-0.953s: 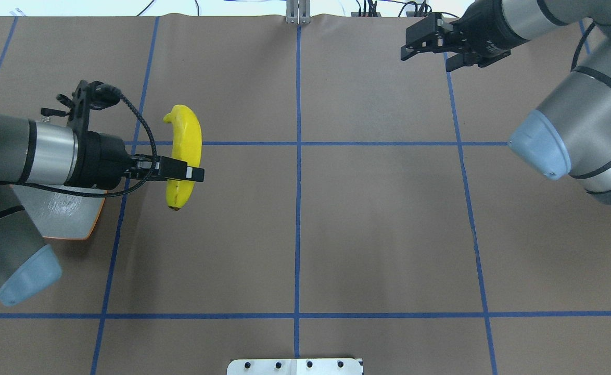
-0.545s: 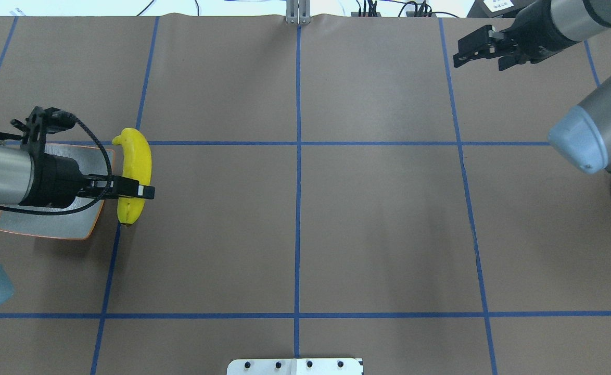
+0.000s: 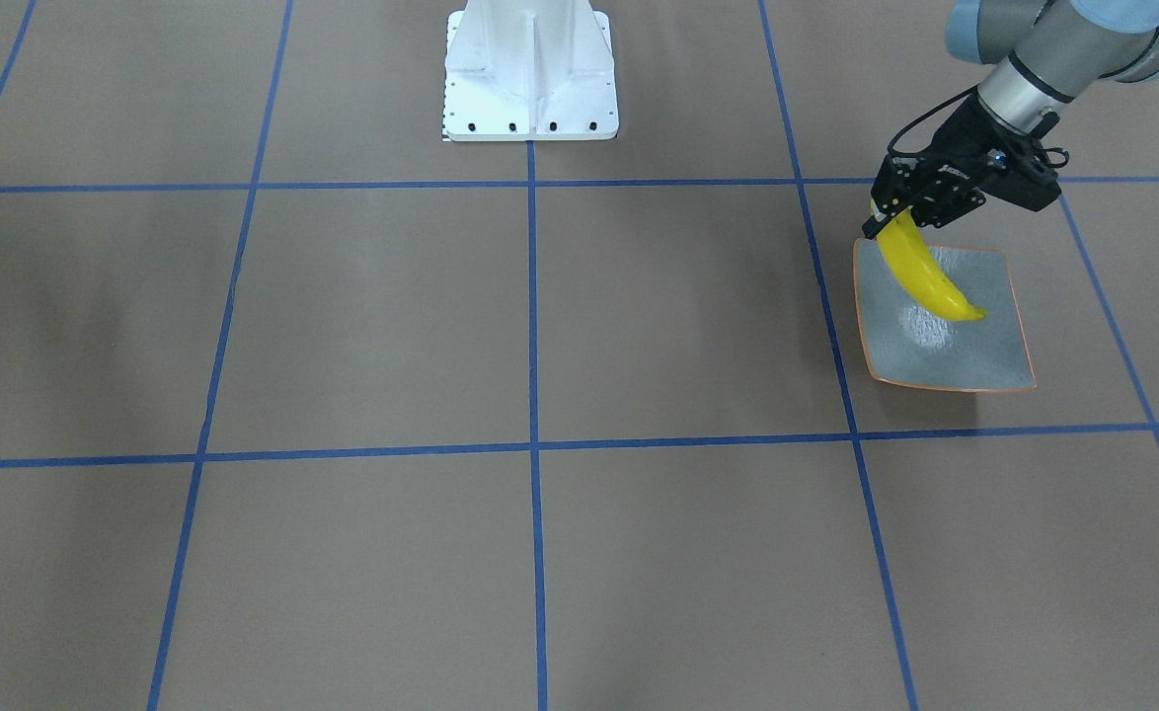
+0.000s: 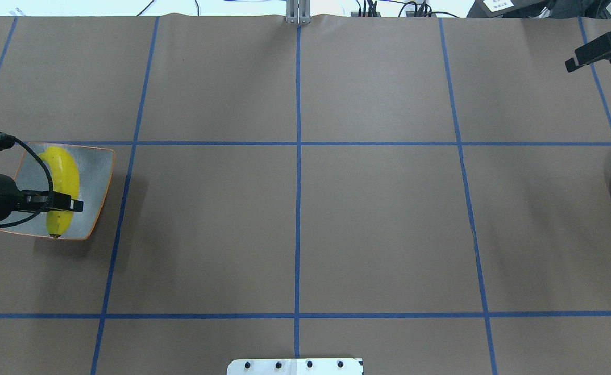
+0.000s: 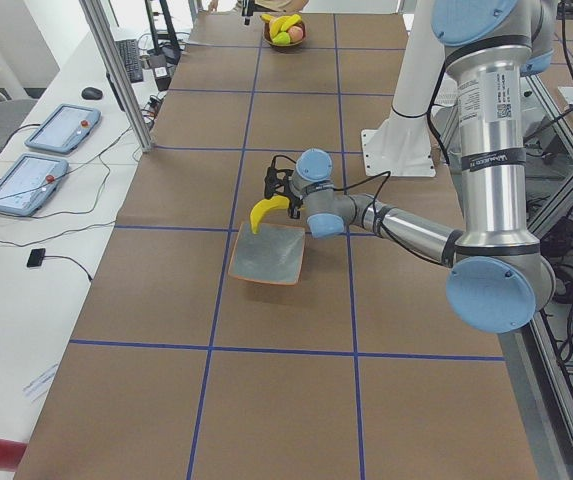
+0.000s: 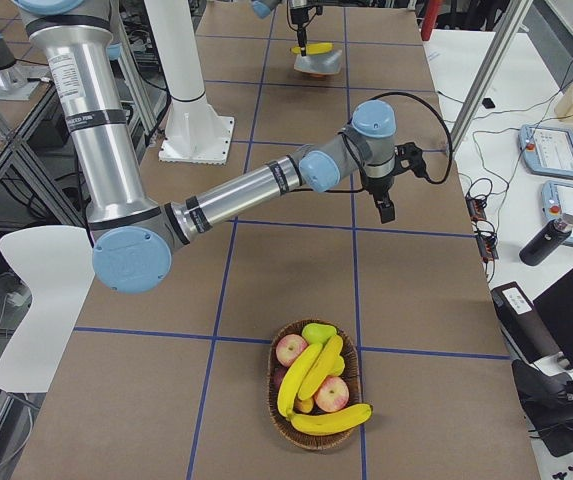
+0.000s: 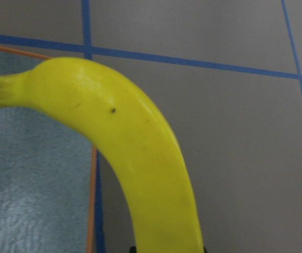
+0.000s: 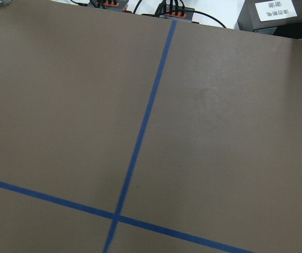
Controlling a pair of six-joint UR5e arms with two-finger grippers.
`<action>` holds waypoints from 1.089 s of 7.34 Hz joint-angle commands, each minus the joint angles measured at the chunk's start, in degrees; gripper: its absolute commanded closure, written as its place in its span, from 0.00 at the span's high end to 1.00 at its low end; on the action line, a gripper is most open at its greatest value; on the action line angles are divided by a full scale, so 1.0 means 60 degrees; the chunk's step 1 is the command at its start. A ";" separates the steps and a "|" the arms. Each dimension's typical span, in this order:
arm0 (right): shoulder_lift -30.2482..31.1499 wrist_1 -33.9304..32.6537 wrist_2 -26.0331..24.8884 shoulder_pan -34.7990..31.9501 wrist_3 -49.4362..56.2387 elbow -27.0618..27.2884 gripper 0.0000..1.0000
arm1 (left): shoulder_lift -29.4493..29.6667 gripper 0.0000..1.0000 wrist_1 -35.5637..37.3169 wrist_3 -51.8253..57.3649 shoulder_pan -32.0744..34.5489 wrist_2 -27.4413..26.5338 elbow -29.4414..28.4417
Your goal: Transfer all bananas from basket to plate
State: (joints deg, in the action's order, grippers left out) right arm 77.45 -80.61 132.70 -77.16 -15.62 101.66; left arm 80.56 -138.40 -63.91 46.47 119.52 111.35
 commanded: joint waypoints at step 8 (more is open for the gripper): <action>0.1622 0.0118 0.0473 -0.2212 0.5969 -0.2276 1.00 | 0.0079 0.99 0.1622 0.2780 0.0048 -0.1667 -0.0848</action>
State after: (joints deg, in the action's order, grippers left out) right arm 86.61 -80.10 136.08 -89.57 17.24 90.69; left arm 80.97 -128.58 -50.04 46.64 110.72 106.38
